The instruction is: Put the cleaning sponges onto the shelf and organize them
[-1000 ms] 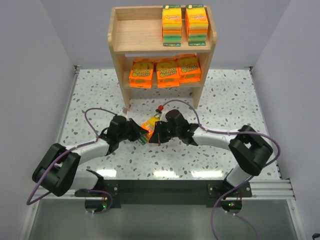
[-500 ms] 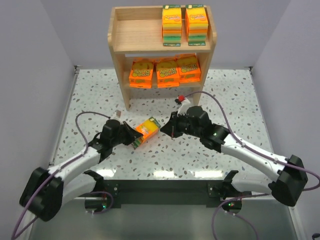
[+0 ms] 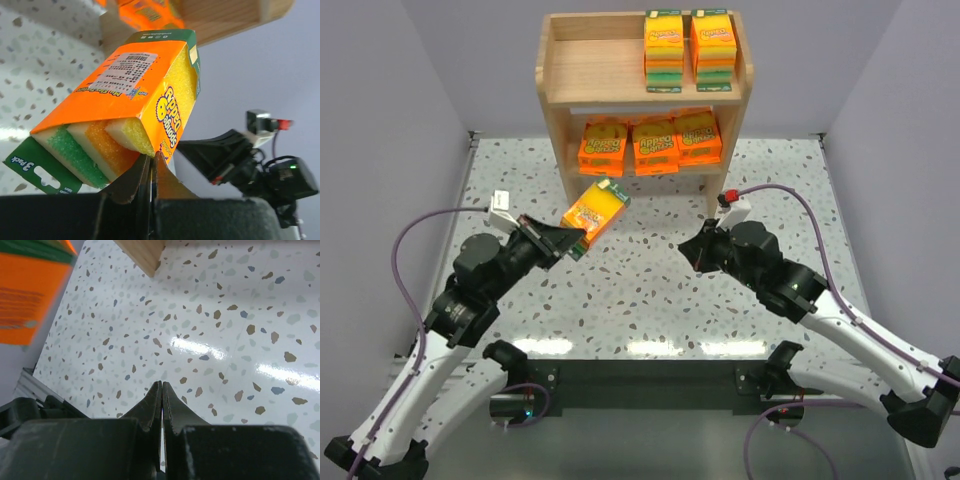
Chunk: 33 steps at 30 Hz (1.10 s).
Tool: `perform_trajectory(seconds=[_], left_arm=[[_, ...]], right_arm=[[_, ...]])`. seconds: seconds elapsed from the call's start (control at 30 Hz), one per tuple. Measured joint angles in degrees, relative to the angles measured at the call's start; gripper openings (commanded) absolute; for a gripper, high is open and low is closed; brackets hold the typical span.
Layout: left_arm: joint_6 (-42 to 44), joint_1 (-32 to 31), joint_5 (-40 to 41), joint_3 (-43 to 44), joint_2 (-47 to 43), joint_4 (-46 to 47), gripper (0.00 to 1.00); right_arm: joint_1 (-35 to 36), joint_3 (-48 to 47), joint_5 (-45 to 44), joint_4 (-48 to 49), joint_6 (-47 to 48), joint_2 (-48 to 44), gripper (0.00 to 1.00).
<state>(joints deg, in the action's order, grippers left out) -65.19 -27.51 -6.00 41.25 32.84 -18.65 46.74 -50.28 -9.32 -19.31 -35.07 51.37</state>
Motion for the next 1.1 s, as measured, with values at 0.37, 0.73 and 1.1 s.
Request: perform_trajectory(seconds=[0.37,0.73,1.1], left_arm=[[1.92,-0.02,7.39,36.37,20.46,2.62,0.0],[-1.81,-0.02,20.31,56.57,43.43,2.27,0.0],[-13.9,-0.02,29.59,67.73,56.68,0.72,0.0]], right_arm=[[0.0,0.0,-1.36,-3.28,-0.04,0.68,0.0],[0.0,0.0,-1.49,-3.63,0.02,0.68,0.0],[0.0,-0.07,-1.46,-3.85,0.17,0.52,0.0]])
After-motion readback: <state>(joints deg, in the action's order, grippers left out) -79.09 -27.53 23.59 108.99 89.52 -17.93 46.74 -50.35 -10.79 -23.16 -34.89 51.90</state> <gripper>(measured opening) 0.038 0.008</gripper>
